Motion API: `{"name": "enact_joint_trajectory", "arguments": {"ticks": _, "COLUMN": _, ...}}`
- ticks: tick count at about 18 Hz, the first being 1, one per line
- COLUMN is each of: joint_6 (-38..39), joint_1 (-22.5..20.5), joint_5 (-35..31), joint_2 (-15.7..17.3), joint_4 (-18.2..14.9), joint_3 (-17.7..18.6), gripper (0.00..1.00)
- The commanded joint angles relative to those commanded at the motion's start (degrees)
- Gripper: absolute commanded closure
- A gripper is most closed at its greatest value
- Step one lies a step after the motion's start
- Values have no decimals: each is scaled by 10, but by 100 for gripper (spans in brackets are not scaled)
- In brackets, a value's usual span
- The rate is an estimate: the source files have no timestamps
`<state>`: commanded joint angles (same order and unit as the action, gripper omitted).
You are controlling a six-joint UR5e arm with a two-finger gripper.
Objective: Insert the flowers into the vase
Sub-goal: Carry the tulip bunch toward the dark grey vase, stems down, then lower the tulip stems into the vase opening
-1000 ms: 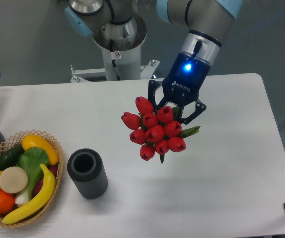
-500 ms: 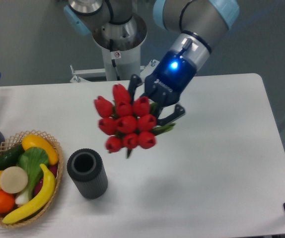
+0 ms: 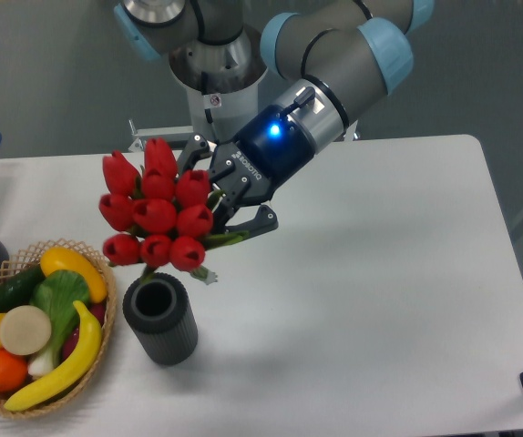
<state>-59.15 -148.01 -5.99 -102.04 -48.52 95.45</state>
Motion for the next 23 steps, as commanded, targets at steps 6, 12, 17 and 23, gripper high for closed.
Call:
{"name": "enact_joint_trajectory", "arguments": {"ticks": 6, "joint_6": -7, "joint_1": 9, "joint_5": 28, "joint_2": -25, "joint_4": 0, "joint_3": -15, "gripper": 56}}
{"name": "enact_joint_trajectory", "arguments": {"ticks": 12, "joint_6": -7, "joint_1": 28, "joint_5": 33, "joint_2": -51, "joint_4": 0, "joint_3": -32, "gripper": 56}}
{"name": "enact_joint_trajectory", "arguments": {"ticks": 17, "joint_6": -7, "joint_1": 28, "joint_5": 45, "joint_2": -56, "joint_4": 0, "joint_3": -27, "gripper": 56}}
{"name": "enact_joint_trajectory", "arguments": {"ticks": 23, "joint_6": -9, "joint_1": 28, "joint_5": 44, "joint_2": -61, "joint_4": 0, "joint_3": -14, "gripper": 56}}
